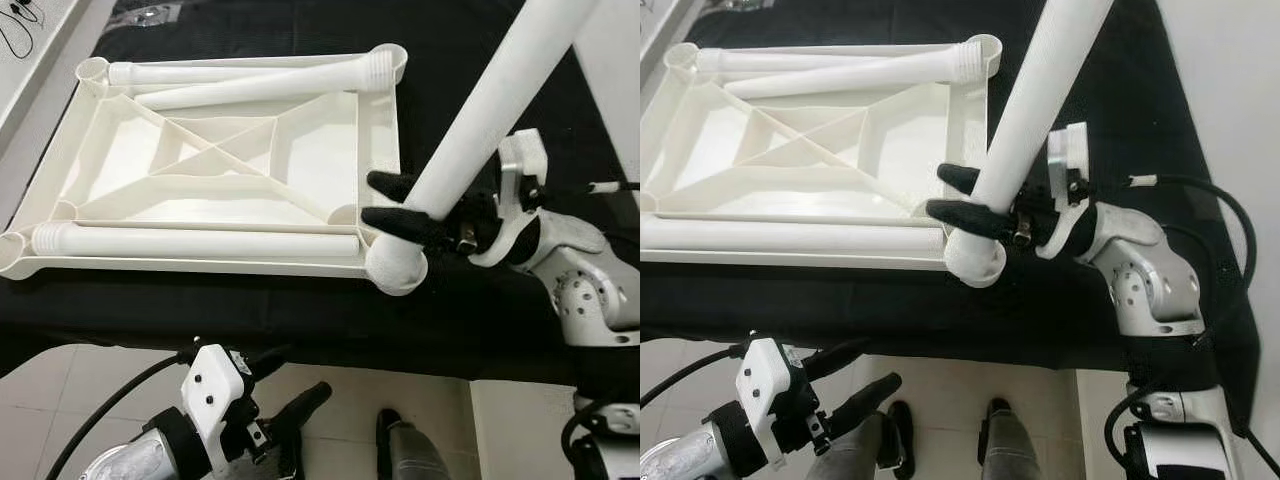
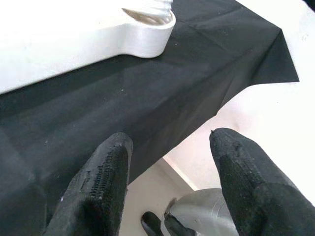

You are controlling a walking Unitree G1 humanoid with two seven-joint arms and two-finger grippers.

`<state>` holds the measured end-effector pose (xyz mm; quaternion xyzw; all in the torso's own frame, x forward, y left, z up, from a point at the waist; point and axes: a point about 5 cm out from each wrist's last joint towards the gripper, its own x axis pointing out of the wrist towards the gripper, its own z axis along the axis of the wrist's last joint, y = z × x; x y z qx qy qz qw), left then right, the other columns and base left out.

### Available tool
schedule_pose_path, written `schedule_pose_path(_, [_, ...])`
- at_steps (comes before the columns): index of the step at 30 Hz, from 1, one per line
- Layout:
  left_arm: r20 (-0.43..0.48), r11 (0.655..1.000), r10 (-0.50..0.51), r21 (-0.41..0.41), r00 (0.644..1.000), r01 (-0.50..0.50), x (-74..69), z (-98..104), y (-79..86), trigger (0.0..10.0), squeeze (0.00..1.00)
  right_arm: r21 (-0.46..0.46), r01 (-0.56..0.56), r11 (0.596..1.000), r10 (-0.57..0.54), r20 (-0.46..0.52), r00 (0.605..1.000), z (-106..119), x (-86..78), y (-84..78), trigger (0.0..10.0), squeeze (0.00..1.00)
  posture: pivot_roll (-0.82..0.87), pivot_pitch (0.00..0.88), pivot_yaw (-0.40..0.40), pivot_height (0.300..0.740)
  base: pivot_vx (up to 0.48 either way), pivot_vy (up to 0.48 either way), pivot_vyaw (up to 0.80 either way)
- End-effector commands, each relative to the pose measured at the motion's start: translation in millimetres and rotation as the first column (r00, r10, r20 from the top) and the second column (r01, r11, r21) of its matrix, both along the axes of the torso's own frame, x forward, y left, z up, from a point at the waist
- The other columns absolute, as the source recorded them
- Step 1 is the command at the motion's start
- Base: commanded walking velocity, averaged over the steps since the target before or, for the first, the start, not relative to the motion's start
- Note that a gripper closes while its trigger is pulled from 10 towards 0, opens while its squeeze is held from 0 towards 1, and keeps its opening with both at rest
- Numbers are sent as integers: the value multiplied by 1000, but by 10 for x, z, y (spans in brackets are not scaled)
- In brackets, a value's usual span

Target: Building children table

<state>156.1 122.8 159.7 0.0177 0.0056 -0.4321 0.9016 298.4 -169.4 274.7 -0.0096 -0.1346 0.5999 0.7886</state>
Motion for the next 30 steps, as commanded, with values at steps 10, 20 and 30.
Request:
schedule_pose_path(10, [-33, 1000, 25, 0, 999, -25, -32, -17, 26, 10000, 0, -244, -20, 970, 15, -21, 1000, -242, -20, -27, 10000, 0, 90, 424, 65, 740, 0, 0, 0])
schedule_pose_path(20, [-38, 1000, 25, -4, 999, -26, -21, -15, 6, 10000, 0, -359, 39, 933, 27, 177, 984, -327, -85, 386, 10000, 0, 84, 429, 56, 740, 0, 0, 0])
schedule_pose_path(30, [-40, 1000, 22, -10, 999, -23, -11, -10, -9, 10000, 0, -485, -11, 874, 115, 184, 976, -441, -163, 427, 10000, 0, 82, 430, 51, 740, 0, 0, 0])
